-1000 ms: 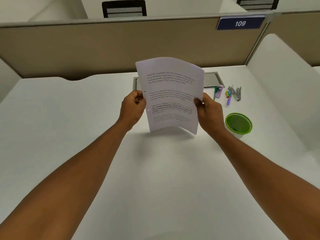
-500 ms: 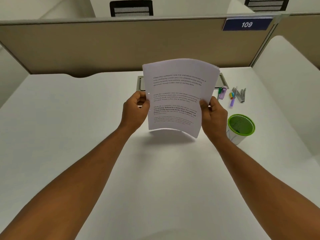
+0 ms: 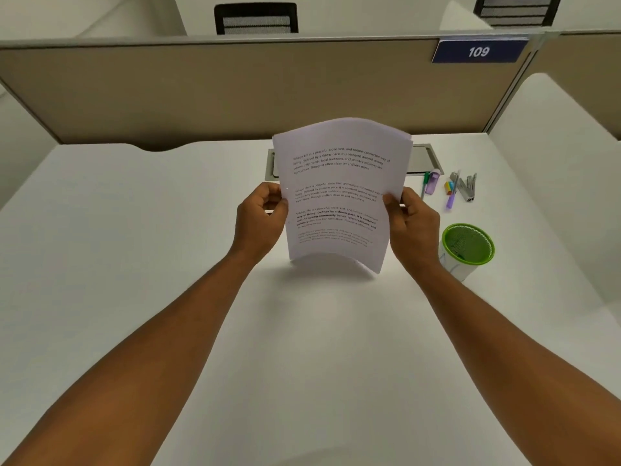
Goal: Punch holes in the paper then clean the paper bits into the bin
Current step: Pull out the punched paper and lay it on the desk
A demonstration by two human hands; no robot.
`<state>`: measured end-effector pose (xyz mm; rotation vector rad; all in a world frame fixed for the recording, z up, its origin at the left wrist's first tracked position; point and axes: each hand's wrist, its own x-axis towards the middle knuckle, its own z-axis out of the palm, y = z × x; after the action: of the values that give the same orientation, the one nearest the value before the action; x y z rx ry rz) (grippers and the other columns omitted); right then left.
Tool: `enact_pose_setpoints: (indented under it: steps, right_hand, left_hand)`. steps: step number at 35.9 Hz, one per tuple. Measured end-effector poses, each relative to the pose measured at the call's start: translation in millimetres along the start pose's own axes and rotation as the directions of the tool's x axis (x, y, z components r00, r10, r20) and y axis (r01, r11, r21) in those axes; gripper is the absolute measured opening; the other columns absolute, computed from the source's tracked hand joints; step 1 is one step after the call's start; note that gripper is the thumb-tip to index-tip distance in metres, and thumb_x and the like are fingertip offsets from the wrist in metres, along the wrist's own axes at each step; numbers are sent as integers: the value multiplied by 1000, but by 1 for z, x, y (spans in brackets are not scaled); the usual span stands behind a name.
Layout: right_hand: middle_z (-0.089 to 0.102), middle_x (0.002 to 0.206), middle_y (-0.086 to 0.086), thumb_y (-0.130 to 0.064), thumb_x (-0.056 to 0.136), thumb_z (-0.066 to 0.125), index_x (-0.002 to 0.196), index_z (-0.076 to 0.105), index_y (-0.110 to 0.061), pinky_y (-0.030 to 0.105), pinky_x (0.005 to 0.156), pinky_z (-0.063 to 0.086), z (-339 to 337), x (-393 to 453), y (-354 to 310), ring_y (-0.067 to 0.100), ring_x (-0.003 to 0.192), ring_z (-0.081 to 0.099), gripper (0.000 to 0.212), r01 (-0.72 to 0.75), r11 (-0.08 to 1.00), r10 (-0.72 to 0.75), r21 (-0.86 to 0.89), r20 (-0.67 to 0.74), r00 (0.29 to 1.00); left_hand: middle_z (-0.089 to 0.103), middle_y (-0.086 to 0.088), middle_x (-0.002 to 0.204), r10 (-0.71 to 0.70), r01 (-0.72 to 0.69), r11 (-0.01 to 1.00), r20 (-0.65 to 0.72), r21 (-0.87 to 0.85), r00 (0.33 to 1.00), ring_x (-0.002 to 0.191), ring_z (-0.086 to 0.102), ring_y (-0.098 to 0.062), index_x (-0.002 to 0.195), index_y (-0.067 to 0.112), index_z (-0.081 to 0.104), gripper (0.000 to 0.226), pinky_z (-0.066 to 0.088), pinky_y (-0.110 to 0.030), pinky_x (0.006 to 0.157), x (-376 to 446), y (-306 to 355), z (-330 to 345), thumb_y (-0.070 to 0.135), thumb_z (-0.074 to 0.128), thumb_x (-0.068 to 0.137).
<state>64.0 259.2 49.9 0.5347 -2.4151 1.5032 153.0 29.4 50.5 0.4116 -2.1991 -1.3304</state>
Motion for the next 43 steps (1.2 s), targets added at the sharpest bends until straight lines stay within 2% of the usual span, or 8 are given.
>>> enact_pose_setpoints:
  steps: [4,13,19,25,29,37,41,43]
  right_hand:
    - [72,94,-3,-36,101,46,111,63,-17,33,65,61,1,4,-4,13,79,70,27,-19,999,20,35,-31,999]
    - [71,93,-3,-34,101,47,109,63,-21,23,61,57,19,-8,-21,13,78,68,22,5,996,-6,88,7,1000]
    - [69,94,-13,-33,100,50,114,64,-23,20,67,56,34,-26,-17,7,81,67,23,-34,995,24,93,101,995]
    - [69,94,-7,-33,101,48,103,60,-25,12,61,53,25,-25,-22,7,78,67,15,-8,995,3,101,44,999]
    - [67,100,-13,-33,100,49,114,63,-22,7,65,51,26,-32,-15,7,83,66,22,-9,998,2,62,122,993]
    - [68,98,-8,-30,100,51,114,64,-19,6,62,47,19,-28,-14,13,80,65,22,-21,999,18,47,76,997]
    - [70,113,0,-31,98,53,124,61,-17,20,76,53,22,-32,-7,20,91,66,30,-61,998,58,9,168,984]
    - [70,112,2,-30,99,52,122,62,-16,21,76,53,21,-30,-7,21,93,66,29,-57,998,57,-3,160,986]
  left_hand:
    - [67,16,93,-1,0,1000,-51,-16,999,85,66,0,99,23,59,5,52,-7,73,0,0,-2,22,62,96]
    - [65,14,93,-2,0,1000,-130,-18,991,86,66,-10,100,21,59,8,51,-6,73,-9,-3,-14,21,64,94]
    - [65,20,91,-42,43,999,-69,2,997,84,63,5,100,23,58,9,50,-6,68,-16,-11,-12,20,64,94]
    - [64,17,94,-6,6,1000,-113,1,994,87,66,-7,103,23,57,9,51,-7,69,-16,-6,-17,24,63,95]
    - [63,15,97,-47,47,998,-7,31,999,87,65,-7,107,26,56,13,50,-5,66,-16,-9,-16,24,62,96]
    - [65,11,100,-47,46,998,6,53,999,87,65,-6,114,19,60,17,50,-5,67,-16,-9,-14,24,61,97]
    - [67,11,100,-87,81,993,60,90,994,86,64,-2,119,19,64,21,47,-2,65,-18,-17,-14,20,57,99]
    - [67,11,99,-84,78,991,50,107,995,84,63,0,117,21,65,20,46,-1,63,-19,-16,-15,22,56,100]
